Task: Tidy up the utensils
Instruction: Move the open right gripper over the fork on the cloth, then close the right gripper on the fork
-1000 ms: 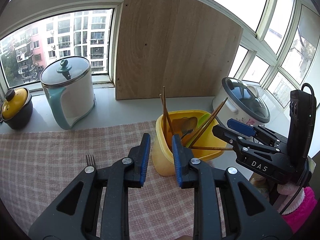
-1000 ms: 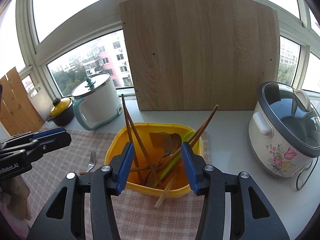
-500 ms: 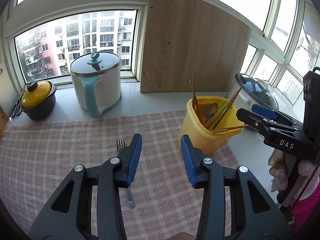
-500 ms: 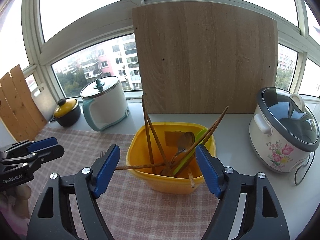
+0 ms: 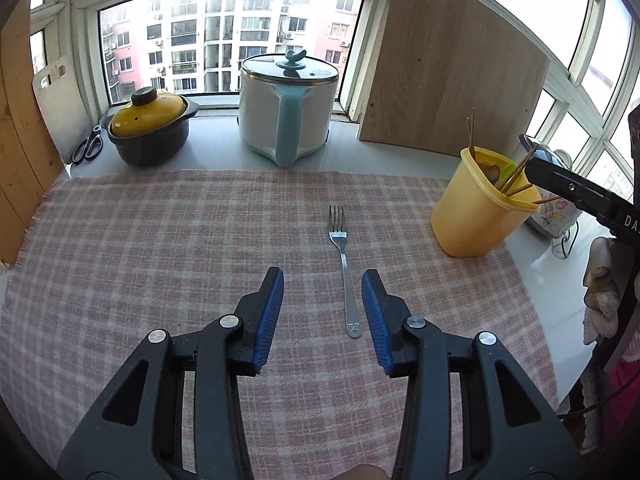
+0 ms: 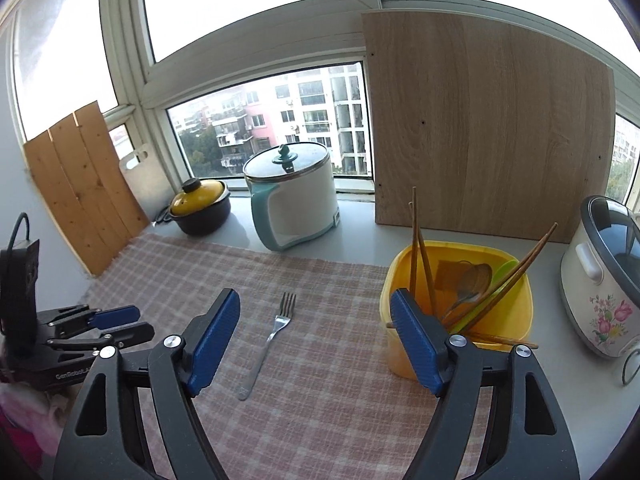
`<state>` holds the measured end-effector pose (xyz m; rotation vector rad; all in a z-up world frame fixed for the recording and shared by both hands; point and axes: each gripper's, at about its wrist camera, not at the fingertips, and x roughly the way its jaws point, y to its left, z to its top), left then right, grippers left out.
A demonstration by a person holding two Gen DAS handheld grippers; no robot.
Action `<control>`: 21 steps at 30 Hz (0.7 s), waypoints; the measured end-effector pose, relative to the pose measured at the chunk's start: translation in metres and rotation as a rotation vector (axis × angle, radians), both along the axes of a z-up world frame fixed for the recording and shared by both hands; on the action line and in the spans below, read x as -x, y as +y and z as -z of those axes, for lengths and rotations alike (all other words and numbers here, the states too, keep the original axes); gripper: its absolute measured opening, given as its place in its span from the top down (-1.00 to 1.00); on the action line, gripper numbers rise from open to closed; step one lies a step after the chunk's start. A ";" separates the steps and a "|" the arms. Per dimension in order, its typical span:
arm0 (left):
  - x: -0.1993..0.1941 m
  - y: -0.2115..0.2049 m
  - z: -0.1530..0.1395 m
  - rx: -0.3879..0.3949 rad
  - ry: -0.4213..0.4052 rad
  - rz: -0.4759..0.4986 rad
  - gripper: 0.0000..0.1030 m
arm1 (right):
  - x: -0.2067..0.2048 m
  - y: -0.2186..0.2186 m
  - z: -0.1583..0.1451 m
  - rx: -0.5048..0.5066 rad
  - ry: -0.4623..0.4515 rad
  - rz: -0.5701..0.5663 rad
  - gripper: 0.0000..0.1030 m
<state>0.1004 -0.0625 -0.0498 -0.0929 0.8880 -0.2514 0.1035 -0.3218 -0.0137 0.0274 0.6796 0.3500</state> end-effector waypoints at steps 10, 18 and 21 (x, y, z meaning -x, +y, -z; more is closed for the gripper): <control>0.011 0.020 0.026 0.015 0.047 -0.002 0.20 | -0.046 0.060 0.064 0.033 0.192 -0.126 0.10; 0.005 0.028 0.041 0.044 0.088 0.004 0.20 | -0.087 0.074 0.115 0.014 0.334 -0.130 0.26; 0.003 0.030 0.047 0.058 0.100 0.002 0.20 | -0.101 0.081 0.126 0.055 0.338 -0.129 0.26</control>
